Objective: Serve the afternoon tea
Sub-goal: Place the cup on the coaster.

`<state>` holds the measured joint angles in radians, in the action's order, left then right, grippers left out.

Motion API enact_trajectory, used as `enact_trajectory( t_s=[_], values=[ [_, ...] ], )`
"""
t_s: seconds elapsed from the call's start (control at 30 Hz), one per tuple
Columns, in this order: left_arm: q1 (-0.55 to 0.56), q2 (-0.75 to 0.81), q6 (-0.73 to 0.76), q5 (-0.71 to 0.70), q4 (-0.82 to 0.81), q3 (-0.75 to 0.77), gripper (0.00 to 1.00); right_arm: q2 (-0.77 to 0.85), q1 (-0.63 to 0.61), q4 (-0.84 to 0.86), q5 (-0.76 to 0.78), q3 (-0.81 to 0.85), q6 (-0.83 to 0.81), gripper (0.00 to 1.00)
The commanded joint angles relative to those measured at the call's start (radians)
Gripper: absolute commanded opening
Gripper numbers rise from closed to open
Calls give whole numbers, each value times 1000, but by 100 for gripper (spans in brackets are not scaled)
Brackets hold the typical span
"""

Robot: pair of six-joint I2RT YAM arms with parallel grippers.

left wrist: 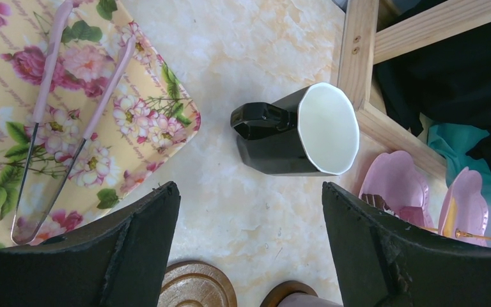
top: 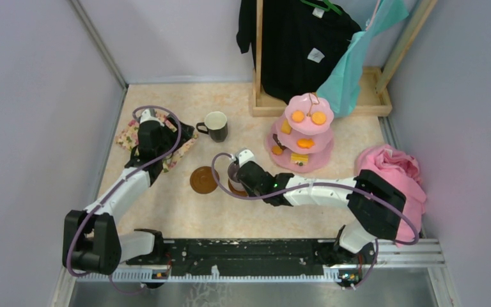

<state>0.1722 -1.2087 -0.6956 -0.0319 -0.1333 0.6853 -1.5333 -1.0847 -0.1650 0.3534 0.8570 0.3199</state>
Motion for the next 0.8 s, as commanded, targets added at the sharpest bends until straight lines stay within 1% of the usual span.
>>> enact_trajectory(
  t_s=[0.0, 0.13, 0.2, 0.47, 0.67, 0.77],
  values=[
    [-4, -9, -4, 14, -5, 5, 88, 20, -13, 39, 38, 1, 13, 30],
    [-3, -16, -5, 13, -3, 11, 88, 27, -12, 39, 44, 0, 9, 35],
    [-3, -21, -7, 13, 3, 17, 89, 28, -12, 40, 43, 0, 7, 36],
    [-3, -39, -1, 1, 15, 33, 91, 47, -12, 46, 54, -4, -6, 46],
    [-6, -70, 38, -16, 39, 75, 92, 62, -12, 51, 55, -6, -17, 54],
    [-10, -86, 84, -24, 33, 91, 93, 74, -12, 50, 56, -6, -22, 57]
  ],
)
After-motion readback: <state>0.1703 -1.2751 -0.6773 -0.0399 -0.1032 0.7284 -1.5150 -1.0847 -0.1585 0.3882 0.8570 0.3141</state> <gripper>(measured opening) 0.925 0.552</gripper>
